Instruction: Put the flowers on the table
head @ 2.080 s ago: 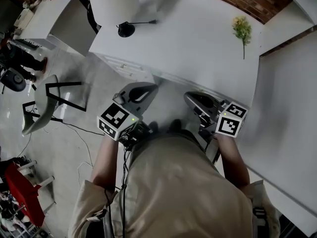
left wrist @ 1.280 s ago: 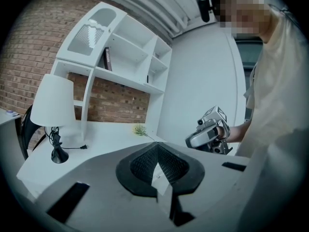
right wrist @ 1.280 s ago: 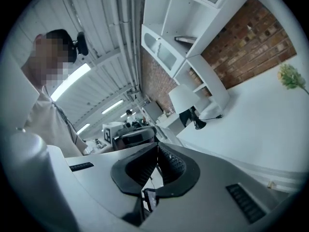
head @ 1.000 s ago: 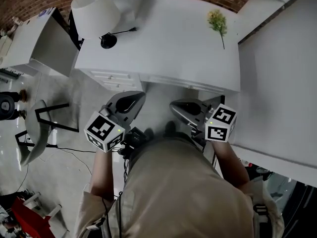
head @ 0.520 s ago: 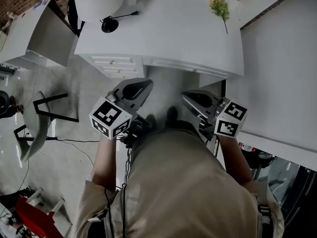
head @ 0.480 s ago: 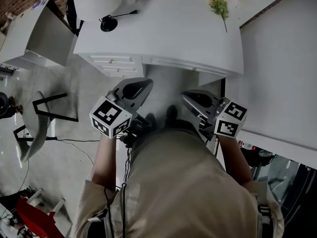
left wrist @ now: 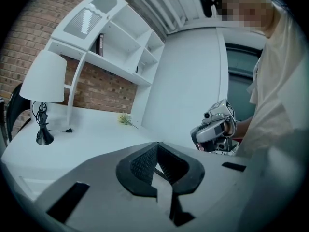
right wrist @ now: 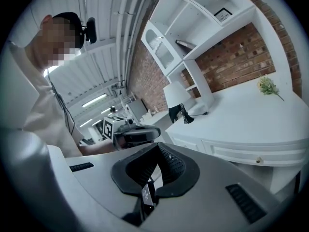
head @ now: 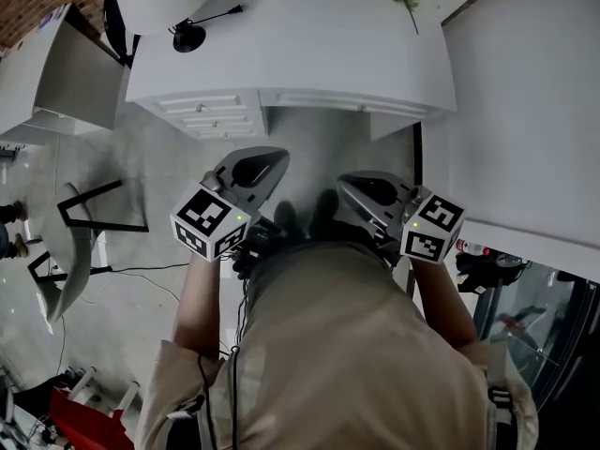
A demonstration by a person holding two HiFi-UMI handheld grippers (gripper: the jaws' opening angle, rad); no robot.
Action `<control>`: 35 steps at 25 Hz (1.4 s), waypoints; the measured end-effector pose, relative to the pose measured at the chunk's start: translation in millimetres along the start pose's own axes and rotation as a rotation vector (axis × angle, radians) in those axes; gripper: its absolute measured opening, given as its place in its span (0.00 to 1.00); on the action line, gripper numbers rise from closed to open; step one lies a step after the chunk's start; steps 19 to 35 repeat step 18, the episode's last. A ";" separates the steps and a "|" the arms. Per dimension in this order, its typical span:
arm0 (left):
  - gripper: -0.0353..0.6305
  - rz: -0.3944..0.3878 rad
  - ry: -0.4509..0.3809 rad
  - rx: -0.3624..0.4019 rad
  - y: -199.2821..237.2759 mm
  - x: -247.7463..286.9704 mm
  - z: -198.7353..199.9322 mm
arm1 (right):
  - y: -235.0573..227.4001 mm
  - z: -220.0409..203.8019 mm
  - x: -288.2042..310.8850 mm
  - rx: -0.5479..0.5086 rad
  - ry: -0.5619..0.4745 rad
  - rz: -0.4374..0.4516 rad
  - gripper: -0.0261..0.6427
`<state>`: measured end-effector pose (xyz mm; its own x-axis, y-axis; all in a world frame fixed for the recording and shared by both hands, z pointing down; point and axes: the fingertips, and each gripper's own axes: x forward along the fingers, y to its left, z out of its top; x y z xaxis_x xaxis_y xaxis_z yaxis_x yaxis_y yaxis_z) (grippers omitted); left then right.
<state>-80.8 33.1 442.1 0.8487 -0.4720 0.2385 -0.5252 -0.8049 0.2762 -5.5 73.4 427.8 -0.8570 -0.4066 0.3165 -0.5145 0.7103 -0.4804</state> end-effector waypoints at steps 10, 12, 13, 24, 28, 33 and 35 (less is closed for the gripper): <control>0.06 0.056 -0.017 0.006 9.9 -13.1 5.2 | 5.6 -1.7 7.8 -0.058 0.000 -0.001 0.07; 0.06 0.071 -0.019 0.001 12.9 -17.7 4.0 | 7.7 -4.3 11.5 -0.059 0.014 0.013 0.07; 0.06 0.078 -0.020 0.000 14.3 -20.0 3.6 | 9.8 -5.0 14.1 -0.062 0.020 0.022 0.07; 0.06 0.111 -0.028 0.000 21.6 -31.4 3.7 | 22.1 -2.8 28.0 -0.100 0.040 0.065 0.07; 0.06 0.111 -0.028 0.000 21.6 -31.4 3.7 | 22.1 -2.8 28.0 -0.100 0.040 0.065 0.07; 0.06 0.111 -0.028 0.000 21.6 -31.4 3.7 | 22.1 -2.8 28.0 -0.100 0.040 0.065 0.07; 0.06 0.111 -0.028 0.000 21.6 -31.4 3.7 | 22.1 -2.8 28.0 -0.100 0.040 0.065 0.07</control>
